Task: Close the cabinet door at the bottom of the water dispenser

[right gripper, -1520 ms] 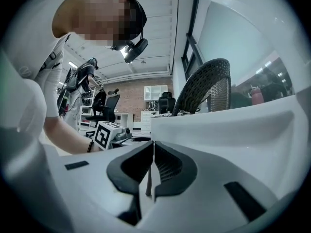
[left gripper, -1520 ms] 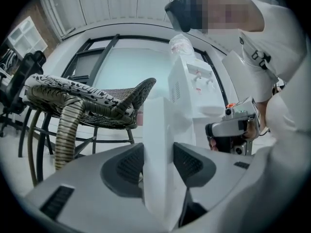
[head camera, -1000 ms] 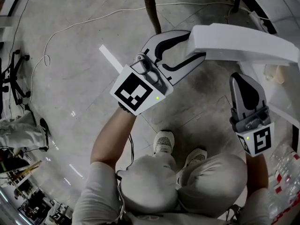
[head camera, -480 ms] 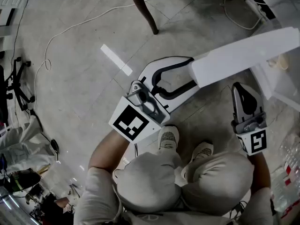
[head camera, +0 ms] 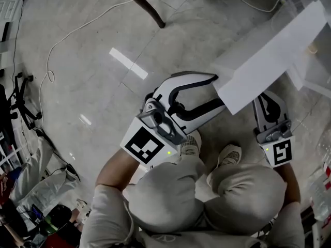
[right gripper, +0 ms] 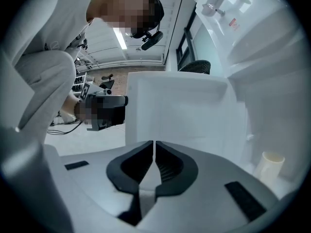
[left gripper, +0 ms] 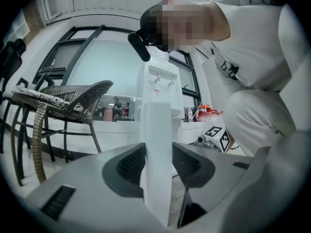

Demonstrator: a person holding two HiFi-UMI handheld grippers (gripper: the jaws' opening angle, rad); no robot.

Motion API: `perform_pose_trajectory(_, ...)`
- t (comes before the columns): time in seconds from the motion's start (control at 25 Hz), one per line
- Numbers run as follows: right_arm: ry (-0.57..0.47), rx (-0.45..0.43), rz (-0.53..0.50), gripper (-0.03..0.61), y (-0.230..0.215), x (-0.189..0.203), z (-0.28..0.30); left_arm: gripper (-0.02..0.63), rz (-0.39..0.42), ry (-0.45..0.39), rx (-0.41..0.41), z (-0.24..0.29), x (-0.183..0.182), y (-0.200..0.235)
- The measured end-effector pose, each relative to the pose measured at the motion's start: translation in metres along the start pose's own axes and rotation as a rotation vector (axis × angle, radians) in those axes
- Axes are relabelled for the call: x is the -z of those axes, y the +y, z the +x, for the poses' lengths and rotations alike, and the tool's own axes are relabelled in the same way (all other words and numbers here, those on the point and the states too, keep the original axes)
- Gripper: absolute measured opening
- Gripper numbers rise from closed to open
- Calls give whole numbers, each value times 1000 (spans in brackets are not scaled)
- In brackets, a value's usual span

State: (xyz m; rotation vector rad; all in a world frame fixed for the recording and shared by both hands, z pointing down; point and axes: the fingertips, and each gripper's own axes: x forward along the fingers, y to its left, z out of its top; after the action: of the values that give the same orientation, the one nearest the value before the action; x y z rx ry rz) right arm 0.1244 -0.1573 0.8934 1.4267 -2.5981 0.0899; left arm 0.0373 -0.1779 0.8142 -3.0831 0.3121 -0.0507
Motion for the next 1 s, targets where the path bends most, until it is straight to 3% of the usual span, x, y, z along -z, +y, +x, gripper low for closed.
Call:
perform_pose_trajectory(0.52, 24, 87, 55, 21, 4, 28, -51, 147, 42, 4, 211, 28, -2, -65)
perform_pose_trajectory(0.64, 29, 88, 68, 105, 7, 36, -61, 144, 26, -3, 251, 38, 2, -79)
perform_pose_trajectory(0.88, 54, 63, 16, 140, 24, 55, -81, 140, 8, -10, 322, 59, 3, -103)
perform_pose_trajectory(1.0, 23, 102, 24, 150, 24, 55, -87, 135, 1, -13, 344, 68, 4, -114)
